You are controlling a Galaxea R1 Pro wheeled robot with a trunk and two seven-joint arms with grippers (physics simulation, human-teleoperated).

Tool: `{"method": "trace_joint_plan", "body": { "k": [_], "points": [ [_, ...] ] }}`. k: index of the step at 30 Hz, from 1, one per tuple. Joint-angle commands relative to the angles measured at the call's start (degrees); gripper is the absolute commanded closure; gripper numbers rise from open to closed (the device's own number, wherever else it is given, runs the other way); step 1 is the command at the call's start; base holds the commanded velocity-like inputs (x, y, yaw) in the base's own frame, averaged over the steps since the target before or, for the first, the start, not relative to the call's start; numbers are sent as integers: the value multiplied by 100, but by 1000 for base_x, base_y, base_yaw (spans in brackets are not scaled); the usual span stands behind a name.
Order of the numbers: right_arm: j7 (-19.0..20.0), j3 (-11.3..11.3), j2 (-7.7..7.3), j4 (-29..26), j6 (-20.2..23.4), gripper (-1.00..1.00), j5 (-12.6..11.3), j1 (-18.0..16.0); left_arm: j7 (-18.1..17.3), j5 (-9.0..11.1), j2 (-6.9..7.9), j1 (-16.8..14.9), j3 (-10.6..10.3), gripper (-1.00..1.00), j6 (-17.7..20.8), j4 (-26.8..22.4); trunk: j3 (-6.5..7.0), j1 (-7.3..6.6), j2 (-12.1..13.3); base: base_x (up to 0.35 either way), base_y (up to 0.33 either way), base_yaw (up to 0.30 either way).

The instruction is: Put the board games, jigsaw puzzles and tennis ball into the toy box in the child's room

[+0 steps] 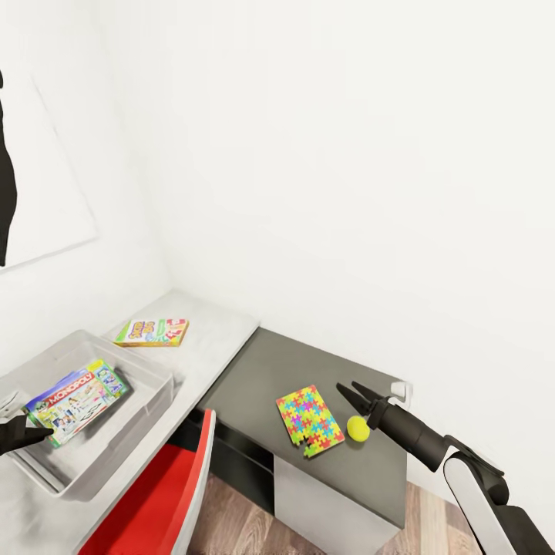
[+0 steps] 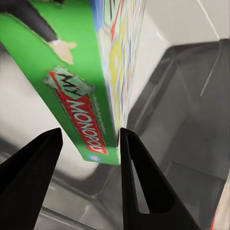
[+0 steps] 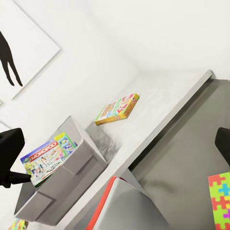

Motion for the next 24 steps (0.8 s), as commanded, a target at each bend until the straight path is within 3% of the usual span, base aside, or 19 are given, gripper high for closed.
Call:
{"method": "trace_joint_plan", "body": {
  "k": [1,14,24],
  "points": [
    [0,-3,-1,-2,47,-100,-52,-5,-29,-6,1,-7,12,100,51,-1,-21,3,-13,0,0,0],
    [0,-3,-1,-1,38,-100,-49,-5,-96,21,54,-6,12,100,51,-34,-73,3,-13,0,0,0],
    [0,-3,-1,-3,38,-100,-51,-5,-605,-14,81,-7,0,100,45,-48,-74,3,-13,0,0,0]
  ]
}}
